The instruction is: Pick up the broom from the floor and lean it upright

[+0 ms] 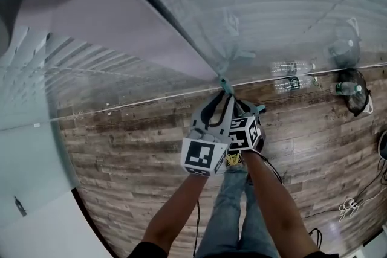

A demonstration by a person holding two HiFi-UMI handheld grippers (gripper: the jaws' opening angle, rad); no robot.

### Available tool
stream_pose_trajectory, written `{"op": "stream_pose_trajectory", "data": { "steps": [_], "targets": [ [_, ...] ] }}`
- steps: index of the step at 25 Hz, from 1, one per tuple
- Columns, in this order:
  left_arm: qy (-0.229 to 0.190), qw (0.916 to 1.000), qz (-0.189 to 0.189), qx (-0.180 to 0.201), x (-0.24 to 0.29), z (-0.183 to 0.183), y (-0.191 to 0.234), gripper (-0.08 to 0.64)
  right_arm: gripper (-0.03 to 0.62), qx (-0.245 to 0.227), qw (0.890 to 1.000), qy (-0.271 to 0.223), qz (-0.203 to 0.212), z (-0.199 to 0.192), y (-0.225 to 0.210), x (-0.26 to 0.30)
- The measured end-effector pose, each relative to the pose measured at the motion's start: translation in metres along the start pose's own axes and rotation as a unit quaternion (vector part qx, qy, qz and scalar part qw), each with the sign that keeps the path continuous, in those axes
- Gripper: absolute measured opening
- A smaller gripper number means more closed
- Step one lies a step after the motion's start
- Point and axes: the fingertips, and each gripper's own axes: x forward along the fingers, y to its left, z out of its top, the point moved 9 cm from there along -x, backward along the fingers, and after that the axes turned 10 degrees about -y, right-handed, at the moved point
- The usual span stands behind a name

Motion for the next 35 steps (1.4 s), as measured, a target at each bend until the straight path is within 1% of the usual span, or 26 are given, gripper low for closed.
{"op": "stream_pose_trajectory", "data": {
  "steps": [2, 6, 10, 13, 15, 17, 25, 29, 32, 35],
  "targets": [
    [0.002, 1.0000, -0.002, 0.006, 0.001, 0.001, 0.001, 0.066, 0.083, -0.002, 1.000, -0.001, 0.000, 0.001, 0.000, 0.002],
    [0.003, 1.0000, 0.002, 0.005, 0.001, -0.001, 0.003, 0.066, 0.084, -0.019, 1.000, 0.005, 0.019, 0.003, -0.001, 0.005],
    [0.005, 0.9999, 0.008, 0.008, 0.002, -0.002, 0.002, 0.066, 0.084, -0.025, 0.999, -0.001, 0.021, -0.005, -0.008, 0.011],
    [0.005, 0.9999, 0.012, 0.009, 0.002, -0.002, 0.003, 0.066, 0.090, -0.012, 0.999, 0.001, 0.039, 0.002, -0.007, 0.008],
    [0.006, 0.9999, 0.015, 0.006, 0.002, -0.001, 0.005, 0.066, 0.126, -0.013, 0.999, 0.006, 0.052, -0.001, -0.006, 0.007],
    [0.004, 0.9998, 0.016, 0.005, 0.002, 0.000, 0.007, 0.066, 0.142, -0.014, 0.998, 0.005, 0.059, -0.005, -0.007, 0.006],
    [0.001, 0.9998, 0.016, 0.012, 0.001, -0.002, 0.005, 0.066, 0.152, -0.001, 0.998, -0.016, 0.063, -0.020, -0.023, -0.010],
    [0.001, 0.9998, 0.018, 0.010, -0.001, 0.000, 0.003, 0.066, 0.153, 0.010, 0.997, -0.025, 0.073, -0.025, -0.034, -0.023],
    [-0.002, 0.9998, 0.016, 0.011, -0.003, 0.002, 0.003, 0.066, 0.153, 0.025, 0.995, -0.043, 0.087, -0.026, -0.040, -0.032],
    [-0.005, 0.9997, 0.017, 0.016, -0.006, 0.006, 0.000, 0.066, 0.153, 0.026, 0.992, -0.051, 0.113, -0.026, -0.048, -0.047]
  ]
}}
